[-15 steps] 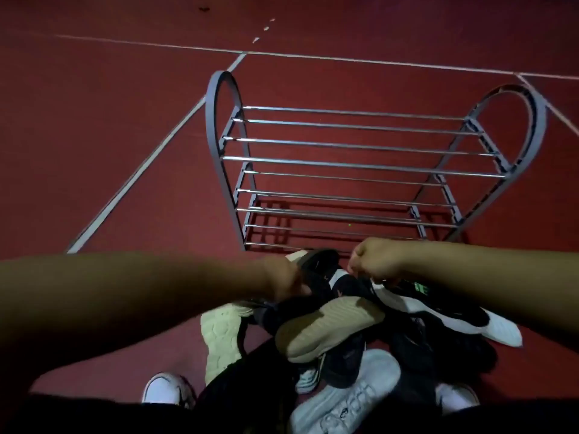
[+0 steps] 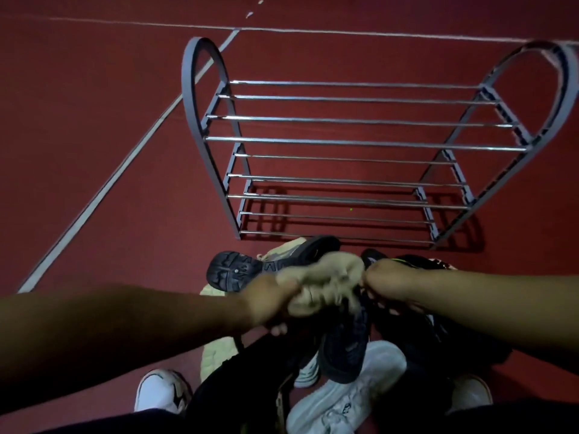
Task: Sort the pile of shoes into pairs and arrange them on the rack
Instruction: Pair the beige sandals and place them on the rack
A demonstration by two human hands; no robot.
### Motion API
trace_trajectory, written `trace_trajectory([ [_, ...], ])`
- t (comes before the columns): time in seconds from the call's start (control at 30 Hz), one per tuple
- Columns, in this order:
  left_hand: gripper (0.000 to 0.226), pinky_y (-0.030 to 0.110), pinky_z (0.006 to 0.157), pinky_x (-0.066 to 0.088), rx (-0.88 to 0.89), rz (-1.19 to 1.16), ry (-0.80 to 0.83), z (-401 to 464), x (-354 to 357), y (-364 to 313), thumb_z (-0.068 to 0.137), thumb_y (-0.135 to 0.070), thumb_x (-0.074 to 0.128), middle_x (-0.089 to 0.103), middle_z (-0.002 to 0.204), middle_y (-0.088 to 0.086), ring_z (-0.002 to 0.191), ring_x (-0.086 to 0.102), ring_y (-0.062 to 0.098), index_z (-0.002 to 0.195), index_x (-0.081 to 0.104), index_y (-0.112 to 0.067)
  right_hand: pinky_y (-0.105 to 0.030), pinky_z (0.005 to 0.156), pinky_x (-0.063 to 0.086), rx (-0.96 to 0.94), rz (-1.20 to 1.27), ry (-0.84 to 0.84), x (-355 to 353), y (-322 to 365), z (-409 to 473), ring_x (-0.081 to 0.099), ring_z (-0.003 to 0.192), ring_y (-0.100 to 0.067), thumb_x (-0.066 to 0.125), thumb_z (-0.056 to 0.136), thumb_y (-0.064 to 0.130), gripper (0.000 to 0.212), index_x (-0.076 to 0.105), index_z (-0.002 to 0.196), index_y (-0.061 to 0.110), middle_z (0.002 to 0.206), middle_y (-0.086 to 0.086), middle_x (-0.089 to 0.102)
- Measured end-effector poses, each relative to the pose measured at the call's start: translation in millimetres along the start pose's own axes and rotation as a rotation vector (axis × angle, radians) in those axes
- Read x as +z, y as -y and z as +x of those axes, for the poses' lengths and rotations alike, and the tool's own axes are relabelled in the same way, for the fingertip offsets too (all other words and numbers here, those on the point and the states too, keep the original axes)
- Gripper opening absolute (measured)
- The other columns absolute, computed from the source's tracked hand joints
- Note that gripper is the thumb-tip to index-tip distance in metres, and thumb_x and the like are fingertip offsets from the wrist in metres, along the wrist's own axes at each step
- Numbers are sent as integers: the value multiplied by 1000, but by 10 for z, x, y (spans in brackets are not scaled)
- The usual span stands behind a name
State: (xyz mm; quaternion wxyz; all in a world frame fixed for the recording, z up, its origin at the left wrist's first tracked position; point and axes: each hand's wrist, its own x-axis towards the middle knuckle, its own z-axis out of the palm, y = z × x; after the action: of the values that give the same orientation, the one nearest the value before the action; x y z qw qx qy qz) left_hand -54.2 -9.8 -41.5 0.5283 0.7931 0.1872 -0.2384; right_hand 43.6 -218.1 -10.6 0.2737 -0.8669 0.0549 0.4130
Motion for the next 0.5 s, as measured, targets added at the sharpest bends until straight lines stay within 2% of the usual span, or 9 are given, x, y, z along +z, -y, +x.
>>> trace_trajectory([
  [0.03,45,21,41,41,-120,-309,28,-97,-51,-103,96,-43,38,67,69,10,45,55,18,105,65,-7,-18,42,32,24,130,-6,13,-23,-20,40,40,-17,43,90,19,20,58,80,9,53,-5,50],
  [0.07,50,20,38,34,-171,-510,51,-189,-101,-147,95,-45,33,65,66,11,41,49,16,97,67,-8,-18,42,33,33,259,9,46,-47,-53,42,43,-17,41,94,27,25,58,86,9,57,-4,53],
  [0.1,55,20,39,31,-195,-599,81,-291,-133,-186,92,-48,30,66,70,11,41,45,16,92,69,-9,-19,43,37,36,383,48,100,-69,-97,47,47,-18,38,97,40,36,57,95,10,65,-5,59],
  [0.17,59,21,43,31,-229,-630,168,-450,-118,-185,87,-48,27,69,78,8,44,45,16,92,71,-8,-25,47,48,21,590,216,244,-77,-230,62,66,-24,30,93,65,60,56,108,13,93,-11,70],
  [0.23,55,19,43,37,-281,-583,271,-571,4,-168,88,-45,29,70,72,2,45,49,14,95,69,-9,-29,50,53,-44,687,393,396,-51,-372,67,85,-29,31,88,73,68,57,113,15,112,-13,70],
  [0.3,53,18,43,41,-315,-514,382,-641,154,-130,88,-47,32,69,71,-1,47,53,12,100,68,-10,-26,49,50,-73,650,450,534,-54,-453,66,78,-27,42,90,64,59,65,111,13,97,-10,74],
  [0.4,51,20,47,48,-296,-274,486,-693,276,17,91,-60,37,70,89,-1,52,56,14,113,61,-20,-24,44,44,-9,456,314,659,-182,-444,61,52,-20,49,96,43,41,66,99,6,61,-5,70],
  [0.43,49,21,48,50,-288,-170,499,-721,270,32,92,-62,37,68,93,-1,53,57,14,116,56,-24,-23,43,44,8,422,273,659,-232,-404,58,45,-20,49,97,38,39,65,100,2,55,-6,67],
  [0.5,38,24,53,52,-360,-92,511,-666,219,113,96,-54,40,66,92,-1,56,61,14,118,50,-24,-20,43,45,12,368,190,613,-286,-350,59,44,-18,51,98,28,33,64,105,-1,59,-9,67],
])
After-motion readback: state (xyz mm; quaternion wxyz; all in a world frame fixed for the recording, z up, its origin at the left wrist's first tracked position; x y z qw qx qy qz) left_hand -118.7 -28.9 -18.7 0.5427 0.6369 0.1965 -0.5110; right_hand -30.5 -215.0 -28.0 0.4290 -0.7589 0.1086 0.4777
